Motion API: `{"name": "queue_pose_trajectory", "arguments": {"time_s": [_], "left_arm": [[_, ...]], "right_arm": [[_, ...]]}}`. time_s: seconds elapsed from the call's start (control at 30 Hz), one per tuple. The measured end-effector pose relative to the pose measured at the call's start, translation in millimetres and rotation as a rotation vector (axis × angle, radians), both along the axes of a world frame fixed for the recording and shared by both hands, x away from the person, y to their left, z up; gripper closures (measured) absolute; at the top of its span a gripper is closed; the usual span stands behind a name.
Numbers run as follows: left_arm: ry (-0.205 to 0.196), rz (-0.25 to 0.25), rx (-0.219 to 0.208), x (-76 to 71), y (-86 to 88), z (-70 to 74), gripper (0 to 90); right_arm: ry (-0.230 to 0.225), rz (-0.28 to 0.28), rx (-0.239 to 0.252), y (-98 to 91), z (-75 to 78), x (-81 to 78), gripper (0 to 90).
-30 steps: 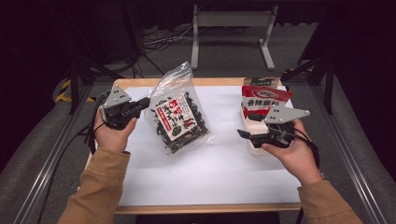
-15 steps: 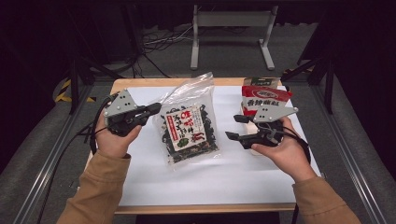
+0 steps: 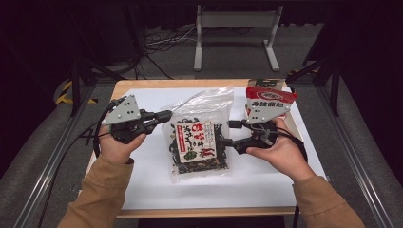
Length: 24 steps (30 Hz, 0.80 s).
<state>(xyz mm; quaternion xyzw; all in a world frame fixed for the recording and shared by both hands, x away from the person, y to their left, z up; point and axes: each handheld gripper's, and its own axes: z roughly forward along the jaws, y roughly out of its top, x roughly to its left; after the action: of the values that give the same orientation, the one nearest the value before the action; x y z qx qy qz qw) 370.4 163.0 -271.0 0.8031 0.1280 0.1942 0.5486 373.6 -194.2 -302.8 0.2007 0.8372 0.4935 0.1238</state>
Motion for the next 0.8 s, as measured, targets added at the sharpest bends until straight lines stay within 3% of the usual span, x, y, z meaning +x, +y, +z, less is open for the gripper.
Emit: {"name": "queue_pose_trajectory", "arguments": {"time_s": [0.17, 0.33, 0.4, 0.6, 0.8], "left_arm": [[-0.005, -0.034, 0.0, -2.1, -2.8, 0.3, 88.8], [0.0, -0.077, -0.012, -3.6, -6.8, -0.5, 88.7], [-0.003, -0.082, -0.013, -3.8, -6.9, -0.1, 88.7], [0.003, -0.098, -0.039, -4.2, -4.5, 1.3, 88.6], [0.01, -0.106, -0.041, -2.8, -4.3, 0.4, 87.9]], "right_arm": [[0.015, 0.033, -0.005, 7.9, -0.7, 1.0, 35.2], [0.075, 0.1, -0.025, 13.0, -2.5, 0.6, 53.0], [0.083, 0.108, -0.027, 13.7, -3.0, 0.6, 54.9], [0.111, 0.16, -0.029, 14.5, -2.8, 1.1, 72.6], [0.121, 0.17, -0.037, 15.3, -2.2, -0.8, 77.7]]}}
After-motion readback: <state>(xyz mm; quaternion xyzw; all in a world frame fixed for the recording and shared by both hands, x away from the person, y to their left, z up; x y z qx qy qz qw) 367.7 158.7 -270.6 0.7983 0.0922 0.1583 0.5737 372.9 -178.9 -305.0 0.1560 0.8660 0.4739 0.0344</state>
